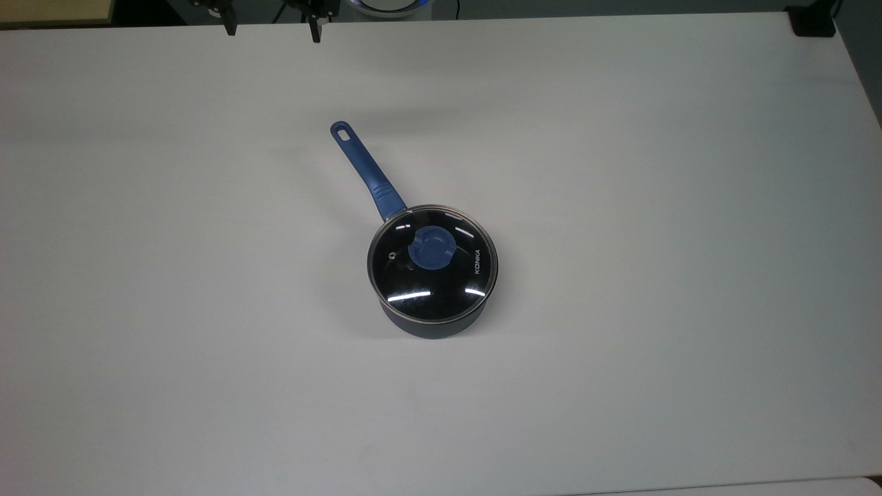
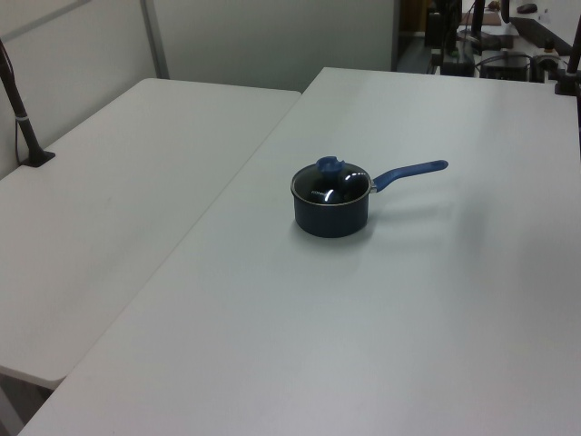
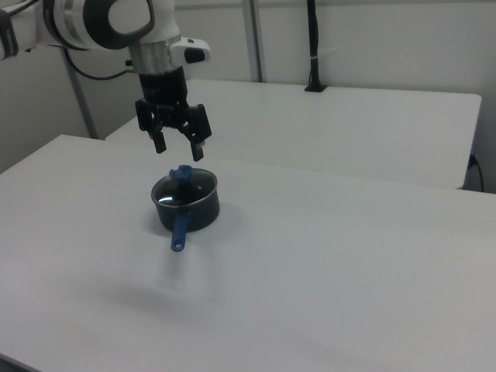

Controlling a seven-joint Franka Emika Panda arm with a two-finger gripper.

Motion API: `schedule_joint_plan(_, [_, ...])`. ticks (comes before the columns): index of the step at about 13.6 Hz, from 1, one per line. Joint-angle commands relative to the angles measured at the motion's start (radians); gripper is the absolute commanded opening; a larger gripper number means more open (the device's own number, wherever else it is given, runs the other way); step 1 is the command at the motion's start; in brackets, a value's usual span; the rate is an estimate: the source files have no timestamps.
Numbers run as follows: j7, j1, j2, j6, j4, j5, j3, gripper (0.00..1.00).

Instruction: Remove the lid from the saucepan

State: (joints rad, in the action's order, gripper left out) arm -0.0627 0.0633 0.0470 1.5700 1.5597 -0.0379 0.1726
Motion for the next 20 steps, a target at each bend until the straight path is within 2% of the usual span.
schedule_joint_plan(1, [-0.026,-0.022,-0.024,-0.022,0.013,0.004,-0.004,1.0])
schedule_joint_plan(10, [-0.052,0.007,0.046,0.096,0.028,0.009,-0.018,1.0])
schedule_joint_plan(12, [-0.043,0.027,0.094,0.149,0.02,0.019,-0.018,1.0])
schedule_joint_plan(14, [-0.045,0.059,0.151,0.302,0.02,0.052,-0.013,1.0])
schedule_joint_plan(17, [-0.101,0.125,0.243,0.337,-0.013,0.05,-0.013,1.0])
schedule_joint_plan(20, [-0.037,0.158,0.299,0.393,-0.07,0.145,-0.013,1.0])
